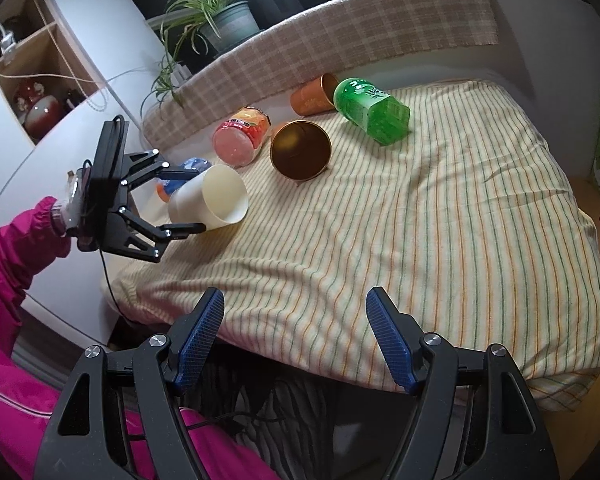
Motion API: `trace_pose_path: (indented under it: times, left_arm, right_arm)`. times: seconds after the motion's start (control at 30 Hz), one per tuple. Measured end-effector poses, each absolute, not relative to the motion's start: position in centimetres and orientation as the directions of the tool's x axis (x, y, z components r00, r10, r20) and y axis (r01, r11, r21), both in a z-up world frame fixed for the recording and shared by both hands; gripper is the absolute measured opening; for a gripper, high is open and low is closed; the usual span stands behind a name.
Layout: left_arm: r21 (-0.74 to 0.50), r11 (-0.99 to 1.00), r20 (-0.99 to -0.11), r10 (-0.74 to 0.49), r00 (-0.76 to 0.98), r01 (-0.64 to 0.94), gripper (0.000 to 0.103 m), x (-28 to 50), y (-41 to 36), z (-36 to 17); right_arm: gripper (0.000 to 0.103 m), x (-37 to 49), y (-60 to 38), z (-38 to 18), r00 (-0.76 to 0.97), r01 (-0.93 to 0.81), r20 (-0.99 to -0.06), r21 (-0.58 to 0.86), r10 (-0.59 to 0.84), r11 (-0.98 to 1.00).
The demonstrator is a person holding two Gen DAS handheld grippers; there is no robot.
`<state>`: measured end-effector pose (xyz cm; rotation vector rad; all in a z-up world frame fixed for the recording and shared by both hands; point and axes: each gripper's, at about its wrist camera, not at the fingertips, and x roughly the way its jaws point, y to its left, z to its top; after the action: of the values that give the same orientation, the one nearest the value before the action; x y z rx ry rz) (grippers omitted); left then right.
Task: Flip cup upright
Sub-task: 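Rotate the held white cup upright with the right gripper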
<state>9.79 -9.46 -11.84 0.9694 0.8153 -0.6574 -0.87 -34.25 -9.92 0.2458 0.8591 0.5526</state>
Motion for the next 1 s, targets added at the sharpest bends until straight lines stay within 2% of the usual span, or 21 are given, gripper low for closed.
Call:
trace_pose_path:
  times: [0.1,0.3,0.47,0.63,1.0]
  left_arm:
    - [0.43,0.425,-0.847,-0.114,0.519,0.796,0.077,10.2,-9.9,-11.9]
    - [0.305,0.493,-0.913,-0.091,0.397,0.815,0.08,13.2,-10.2,-11.5]
    - [0.274,0.528,-0.923,-0.091,0.374,0.804,0.08,14.2,-10.9,-12.1]
    - [0.27,0.576,-0.89,-0.158,0.428,0.772,0.08,13.6,-10.8,-11.2]
    - [0.124,0.817,-0.744,-0.299,0.597,0.563,0.078,12.4,-6.5,-9.6]
  right_arm:
    - [0.073,-0.8,-34.1,-9.8,0.526,-0.357,-0.649,0.418,0.549,0.835]
    - [0.073,-1.0,-34.5,-9.6,0.543,-0.338,-0.647,0.415,0.535,0.845]
    - [0.073,-1.1,-35.4,-9.9,0.553,-0.305,-0.645,0.433,0.528,0.848]
    - [0.073,-1.1,-35.8,-10.3,0.551,-0.281,-0.652,0.443,0.521,0.852]
    - [0.073,-0.2,-33.9,-10.4,0.538,-0.316,-0.649,0.437,0.538,0.842]
